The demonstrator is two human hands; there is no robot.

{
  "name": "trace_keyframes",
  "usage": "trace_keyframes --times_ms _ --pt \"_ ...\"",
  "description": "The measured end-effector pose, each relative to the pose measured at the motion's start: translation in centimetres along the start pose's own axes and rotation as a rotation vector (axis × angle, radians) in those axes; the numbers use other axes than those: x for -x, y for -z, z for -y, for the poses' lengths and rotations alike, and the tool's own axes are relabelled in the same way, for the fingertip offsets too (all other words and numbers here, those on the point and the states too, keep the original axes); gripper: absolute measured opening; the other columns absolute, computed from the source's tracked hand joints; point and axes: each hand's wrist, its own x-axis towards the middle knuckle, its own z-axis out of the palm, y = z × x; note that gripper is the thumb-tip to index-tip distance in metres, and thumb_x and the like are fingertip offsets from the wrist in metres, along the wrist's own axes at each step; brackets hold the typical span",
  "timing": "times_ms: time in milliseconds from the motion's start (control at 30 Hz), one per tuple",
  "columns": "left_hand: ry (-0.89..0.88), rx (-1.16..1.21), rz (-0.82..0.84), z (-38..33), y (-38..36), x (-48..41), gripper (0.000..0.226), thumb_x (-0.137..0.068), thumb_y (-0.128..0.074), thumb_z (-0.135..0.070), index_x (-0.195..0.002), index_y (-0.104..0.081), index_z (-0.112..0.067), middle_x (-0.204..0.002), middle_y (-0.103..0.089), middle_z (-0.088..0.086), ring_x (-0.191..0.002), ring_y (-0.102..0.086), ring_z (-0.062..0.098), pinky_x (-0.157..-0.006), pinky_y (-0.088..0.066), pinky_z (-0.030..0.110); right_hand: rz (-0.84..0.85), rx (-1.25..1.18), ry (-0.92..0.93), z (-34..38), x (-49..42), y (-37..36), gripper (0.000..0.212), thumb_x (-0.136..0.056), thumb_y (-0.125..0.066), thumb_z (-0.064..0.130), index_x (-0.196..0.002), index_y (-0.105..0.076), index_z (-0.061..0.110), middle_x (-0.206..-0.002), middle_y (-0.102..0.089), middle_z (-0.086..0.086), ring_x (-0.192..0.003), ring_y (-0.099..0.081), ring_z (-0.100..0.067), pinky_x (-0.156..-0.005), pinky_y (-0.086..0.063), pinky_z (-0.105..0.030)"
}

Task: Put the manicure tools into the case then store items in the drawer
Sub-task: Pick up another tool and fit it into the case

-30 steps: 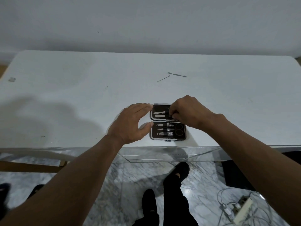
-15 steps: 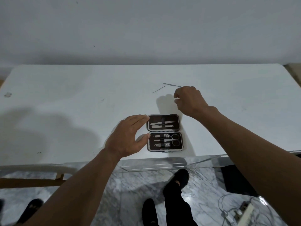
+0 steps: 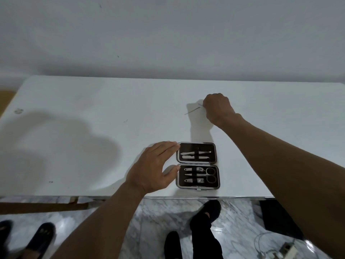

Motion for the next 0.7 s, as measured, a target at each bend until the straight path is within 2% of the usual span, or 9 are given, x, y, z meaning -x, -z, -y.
trace_keyframes --times_ms 33,100,200,300,400,500,600,633,700 --pt "0.002 0.0 0.002 0.0 0.0 0.0 0.055 -0.084 -0.056 -0.04 -0.133 -0.055 -0.015 -0.135 -0.056 -0.002 -0.126 -0.048 0.012 -0.106 -0.038 0.032 -0.002 -0.012 -0.02 -0.1 -0.1 0.0 0.019 -0.075 -0.046 -0.016 -0.072 -0.052 0.002 -0.065 -0.043 -0.009 -0.08 -0.057 -0.038 -0.067 -0.04 -0.034" --pt "0.006 -0.001 0.005 0.0 0.1 0.0 0.055 -0.085 -0.055 -0.04 -0.133 -0.055 -0.015 -0.135 -0.056 -0.002 -0.126 -0.048 0.012 -0.106 -0.038 0.033 -0.001 -0.051 -0.062 -0.3 0.0 0.1 0.023 -0.075 -0.048 -0.016 -0.084 -0.063 -0.001 -0.074 -0.052 -0.013 -0.075 -0.054 -0.038 -0.067 -0.046 -0.034" --pt "0.005 -0.007 0.005 0.0 0.0 0.0 0.054 -0.085 -0.056 -0.04 -0.133 -0.055 -0.015 -0.136 -0.056 -0.003 -0.127 -0.048 0.012 -0.106 -0.038 0.034 0.033 -0.111 -0.103 -0.7 0.4 0.2 0.031 -0.078 -0.05 -0.012 -0.1 -0.068 0.0 -0.097 -0.064 -0.021 -0.086 -0.062 -0.04 -0.075 -0.053 -0.036" --pt "-0.002 -0.009 0.004 0.1 -0.1 0.0 0.054 -0.086 -0.056 -0.039 -0.134 -0.055 -0.015 -0.136 -0.055 -0.003 -0.127 -0.048 0.012 -0.106 -0.038 0.034 0.073 -0.164 -0.125 -1.3 0.8 0.3 0.028 -0.077 -0.055 -0.008 -0.1 -0.066 0.001 -0.1 -0.066 -0.02 -0.091 -0.065 -0.039 -0.081 -0.057 -0.039" --pt "-0.005 -0.01 0.005 0.1 -0.2 0.0 0.054 -0.086 -0.057 -0.04 -0.134 -0.054 -0.015 -0.137 -0.055 -0.002 -0.127 -0.048 0.013 -0.107 -0.038 0.035 0.127 -0.17 -0.141 -1.6 1.8 0.6 0.02 -0.07 -0.064 0.0 -0.09 -0.063 0.002 -0.089 -0.064 -0.016 -0.082 -0.063 -0.036 -0.073 -0.057 -0.036" --pt "-0.003 -0.014 0.007 0.2 -0.2 0.0 0.055 -0.086 -0.057 -0.04 -0.135 -0.054 -0.015 -0.137 -0.055 -0.002 -0.127 -0.047 0.013 -0.107 -0.038 0.035 0.145 -0.174 -0.159 -2.0 2.8 0.4 0.014 -0.071 -0.069 0.008 -0.079 -0.057 0.004 -0.077 -0.058 -0.012 -0.073 -0.058 -0.034 -0.061 -0.045 -0.029" --pt "0.001 -0.015 0.017 0.2 -0.2 0.0 0.055 -0.086 -0.056 -0.04 -0.135 -0.053 -0.015 -0.137 -0.055 -0.003 -0.128 -0.047 0.012 -0.107 -0.038 0.035 0.133 -0.252 -0.151 -2.1 3.7 0.2 0.012 -0.071 -0.066 0.012 -0.077 -0.062 0.003 -0.077 -0.064 -0.013 -0.073 -0.059 -0.034 -0.061 -0.045 -0.029" --pt "0.002 -0.015 0.018 0.2 -0.1 0.0 0.055 -0.086 -0.056 -0.041 -0.135 -0.053 -0.015 -0.137 -0.055 -0.002 -0.127 -0.047 0.012 -0.107 -0.038 0.035 0.127 -0.293 -0.139 -2.0 4.1 0.2 0.011 -0.073 -0.063 0.012 -0.068 -0.058 0.004 -0.072 -0.061 -0.013 -0.068 -0.056 -0.034 -0.058 -0.042 -0.028" --pt "0.003 -0.016 0.019 0.2 -0.1 0.0 0.055 -0.086 -0.056 -0.04 -0.134 -0.054 -0.014 -0.137 -0.055 -0.001 -0.127 -0.048 0.013 -0.108 -0.037 0.032 0.126 -0.381 -0.128 -1.9 5.2 0.4 0.024 -0.078 -0.055 0.012 -0.056 -0.046 0.007 -0.064 -0.055 -0.015 -0.064 -0.054 -0.04 -0.054 -0.039 -0.027"
